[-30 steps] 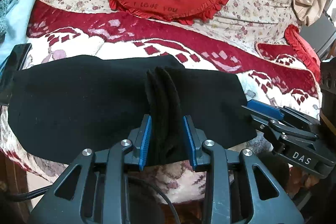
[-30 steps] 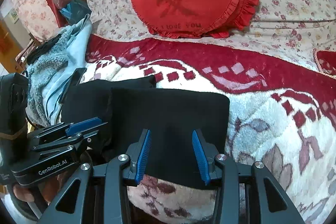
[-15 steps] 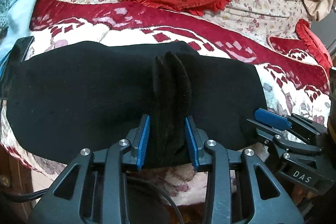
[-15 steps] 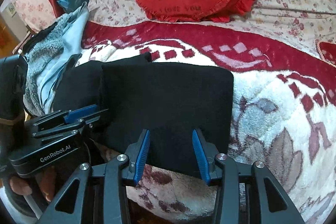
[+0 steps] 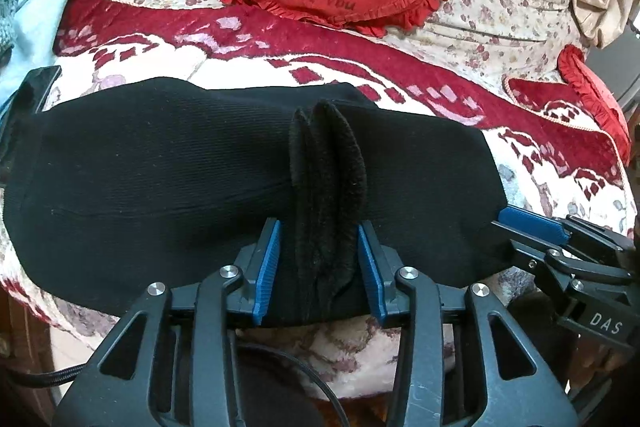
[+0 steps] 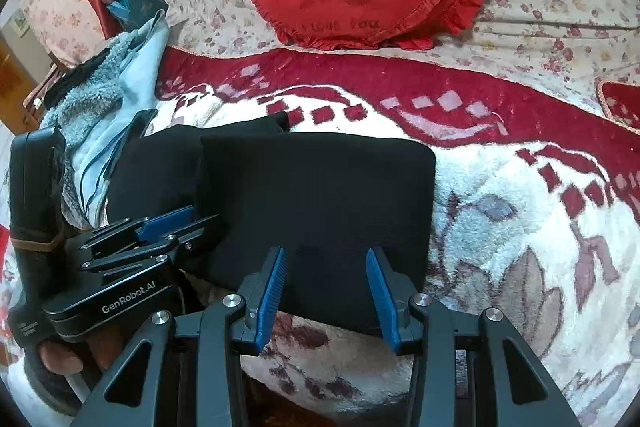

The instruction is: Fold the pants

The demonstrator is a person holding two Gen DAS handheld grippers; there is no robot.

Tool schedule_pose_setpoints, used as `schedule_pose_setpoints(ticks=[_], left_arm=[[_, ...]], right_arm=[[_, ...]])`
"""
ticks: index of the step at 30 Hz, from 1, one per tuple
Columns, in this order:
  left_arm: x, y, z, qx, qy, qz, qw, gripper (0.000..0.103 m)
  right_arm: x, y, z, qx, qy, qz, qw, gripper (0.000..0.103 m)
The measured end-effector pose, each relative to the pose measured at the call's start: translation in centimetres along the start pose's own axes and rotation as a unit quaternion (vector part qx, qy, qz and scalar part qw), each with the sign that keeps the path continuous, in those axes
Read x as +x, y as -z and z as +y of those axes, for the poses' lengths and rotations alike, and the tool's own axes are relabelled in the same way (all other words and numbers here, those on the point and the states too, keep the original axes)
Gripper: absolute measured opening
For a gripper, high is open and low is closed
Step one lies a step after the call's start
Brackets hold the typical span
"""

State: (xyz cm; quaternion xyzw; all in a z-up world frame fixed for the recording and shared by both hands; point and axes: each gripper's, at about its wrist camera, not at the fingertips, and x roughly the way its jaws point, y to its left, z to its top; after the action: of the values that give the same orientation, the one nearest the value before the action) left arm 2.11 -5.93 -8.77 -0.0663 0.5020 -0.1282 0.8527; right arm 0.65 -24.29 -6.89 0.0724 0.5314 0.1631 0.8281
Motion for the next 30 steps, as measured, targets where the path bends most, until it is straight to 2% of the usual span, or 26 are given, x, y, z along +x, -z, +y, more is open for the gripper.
schedule_pose_setpoints(ticks=[8, 13, 18, 23, 30], left_arm=[[0.1, 0.3, 0.0, 0.004, 0.010, -0.016, 0.9998, 0.044], [-0.5, 0.3, 1.0, -0.015, 0.030, -0.013, 0.9994, 0.044], [-2.0, 0.6, 2.7, -0.032, 0.008, -0.021, 0.9993, 0.044], [-2.7, 1.2, 4.6, -0.051, -0.002, -0.019, 0.9985, 0.044], [-2.7, 1.2, 5.3, -0.061, 0.001, -0.019, 0.9979, 0.044]], right_arm=[[1.6, 0.1, -0.2, 0.000, -0.006, 0.008, 1.000, 0.041], [1.4, -0.3, 0.0, 0.002, -0.008, 0.008, 1.000, 0.041], [0.8, -1.7, 1.4, -0.012, -0.016, -0.011, 1.000, 0.041], [2.0, -3.6, 4.1, -0.040, -0.019, -0.027, 0.999, 0.041], [6.1, -4.8, 7.1, -0.097, 0.032, -0.008, 0.995, 0.041]])
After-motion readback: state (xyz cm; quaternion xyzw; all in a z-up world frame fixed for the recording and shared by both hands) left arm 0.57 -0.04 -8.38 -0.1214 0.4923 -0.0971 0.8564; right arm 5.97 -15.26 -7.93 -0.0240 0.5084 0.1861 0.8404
